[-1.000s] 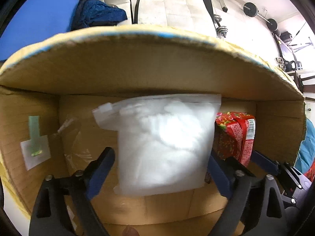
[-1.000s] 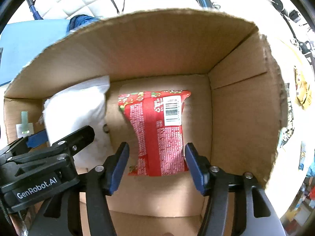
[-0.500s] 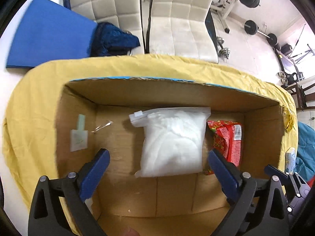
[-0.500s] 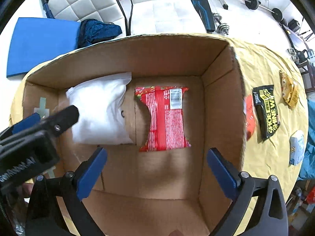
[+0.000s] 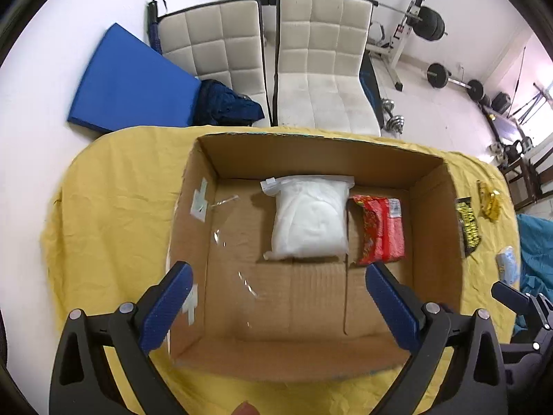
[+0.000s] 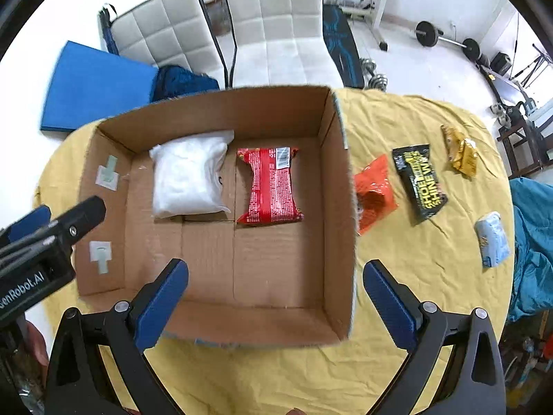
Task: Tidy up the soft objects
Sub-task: 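Withdraw both tools from the box toward the remaining packs, then grasp the black wipes pack with the left tool while the right tool grasps the light-blue pack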
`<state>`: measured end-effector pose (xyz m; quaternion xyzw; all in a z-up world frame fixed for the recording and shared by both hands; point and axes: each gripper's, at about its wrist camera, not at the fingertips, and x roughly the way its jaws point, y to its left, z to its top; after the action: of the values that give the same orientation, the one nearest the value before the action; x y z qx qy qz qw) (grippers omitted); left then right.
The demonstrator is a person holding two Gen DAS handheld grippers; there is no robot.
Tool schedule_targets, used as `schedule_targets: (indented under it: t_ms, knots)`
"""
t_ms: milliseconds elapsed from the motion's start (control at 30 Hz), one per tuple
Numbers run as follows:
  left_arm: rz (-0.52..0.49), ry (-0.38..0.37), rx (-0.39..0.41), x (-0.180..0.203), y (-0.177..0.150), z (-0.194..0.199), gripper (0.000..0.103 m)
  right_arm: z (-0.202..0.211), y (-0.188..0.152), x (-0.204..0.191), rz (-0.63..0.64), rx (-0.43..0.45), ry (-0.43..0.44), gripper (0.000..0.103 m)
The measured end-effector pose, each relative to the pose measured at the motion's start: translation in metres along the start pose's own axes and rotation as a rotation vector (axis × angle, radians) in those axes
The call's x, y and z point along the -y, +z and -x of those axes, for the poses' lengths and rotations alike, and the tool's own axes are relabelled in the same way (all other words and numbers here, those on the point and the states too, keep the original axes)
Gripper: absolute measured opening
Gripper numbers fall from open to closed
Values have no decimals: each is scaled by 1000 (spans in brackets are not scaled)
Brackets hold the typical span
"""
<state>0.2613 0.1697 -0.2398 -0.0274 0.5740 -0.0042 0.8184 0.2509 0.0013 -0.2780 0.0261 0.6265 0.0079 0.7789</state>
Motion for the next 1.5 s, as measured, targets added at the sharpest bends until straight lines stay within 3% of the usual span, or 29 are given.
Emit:
schedule_targets:
  t_ms: [233,500,667,800,933,1033,1167,1333,1433,1500]
  knots:
    - [15,9,70,3,-23,45,103,49,-19,5,20,80,30,103]
    - [39,-5,90,30,-37,69,103,72,-36,25,37,70,97,103]
    - [-7,-49,76,83,-37,77,103,88,-39,78,7,81,88,103]
    - [-59,-97,53,138,-30,72,103,94,-35,155,-63,76,35,103]
    - [-121,-184,-26,211,-17,44,103,83,-24,247,-137,36,-41,103]
    - [-187,-170,-63,258,-8,14,103,63,-13,306,-173,-13,-65,103]
    - [-254,-151,-169,311,6,-41,103,18,3,376,-192,-97,-73,103]
    - [-262,-164,-274,354,28,-107,101,-50,17,419,-149,-207,-84,103]
    - [-262,-141,-334,368,35,-142,91,-97,18,435,-159,-289,-40,101]
    - [-257,-135,-368,370,38,-161,90,-119,18,443,-173,-323,-28,94]
